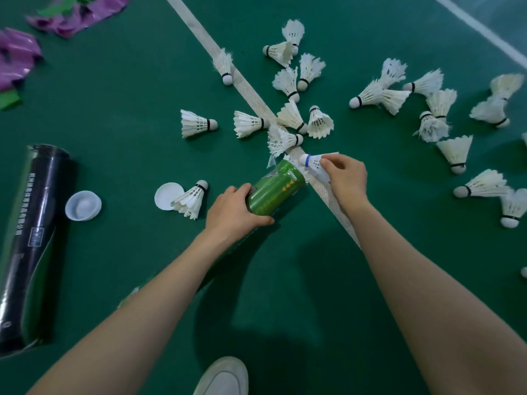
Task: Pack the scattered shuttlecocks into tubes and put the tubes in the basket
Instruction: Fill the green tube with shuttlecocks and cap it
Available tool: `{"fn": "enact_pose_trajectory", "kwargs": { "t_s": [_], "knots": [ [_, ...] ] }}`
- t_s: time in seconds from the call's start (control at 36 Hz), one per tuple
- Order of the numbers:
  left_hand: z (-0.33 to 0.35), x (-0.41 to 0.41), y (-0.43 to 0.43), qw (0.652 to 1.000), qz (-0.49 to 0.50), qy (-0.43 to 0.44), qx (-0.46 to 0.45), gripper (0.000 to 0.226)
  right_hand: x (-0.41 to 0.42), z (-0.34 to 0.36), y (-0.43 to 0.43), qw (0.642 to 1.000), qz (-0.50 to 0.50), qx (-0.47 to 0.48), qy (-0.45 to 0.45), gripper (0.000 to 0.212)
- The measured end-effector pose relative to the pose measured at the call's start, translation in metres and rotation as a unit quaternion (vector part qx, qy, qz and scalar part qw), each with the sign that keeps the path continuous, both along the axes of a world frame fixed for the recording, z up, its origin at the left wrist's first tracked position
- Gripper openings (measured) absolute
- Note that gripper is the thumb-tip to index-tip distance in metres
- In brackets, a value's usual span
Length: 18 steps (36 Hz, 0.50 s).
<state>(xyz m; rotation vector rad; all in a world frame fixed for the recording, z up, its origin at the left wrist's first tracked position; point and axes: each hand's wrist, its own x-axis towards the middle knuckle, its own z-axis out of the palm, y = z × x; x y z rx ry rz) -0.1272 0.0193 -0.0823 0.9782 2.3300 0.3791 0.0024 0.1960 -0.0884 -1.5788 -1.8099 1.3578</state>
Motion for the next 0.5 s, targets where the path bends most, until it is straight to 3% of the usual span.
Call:
{"fn": "enact_pose_trajectory", "kwargs": {
  "t_s": [0.08,0.25,0.36,0.5],
  "knots": [
    [0.003,0.011,-0.005,1.000,-0.016,0.003,0.010,0.075,0.023,0.008,-0.011,0.999,-0.029,0.043,0.015,0.006],
    [0.015,0.035,-0.015,0.998,-0.052,-0.005,0.030,0.079,0.062,0.024,-0.037,0.995,0.020,0.044,0.082,0.037],
    [0.026,0.052,-0.024,0.996,-0.070,-0.017,0.057,0.079,0.081,0.035,-0.055,0.991,0.103,0.051,0.070,0.030],
    [0.038,0.074,-0.031,0.991,-0.086,-0.025,0.103,0.079,0.098,0.058,-0.073,0.982,0.114,0.115,0.094,0.036]
  ]
}}
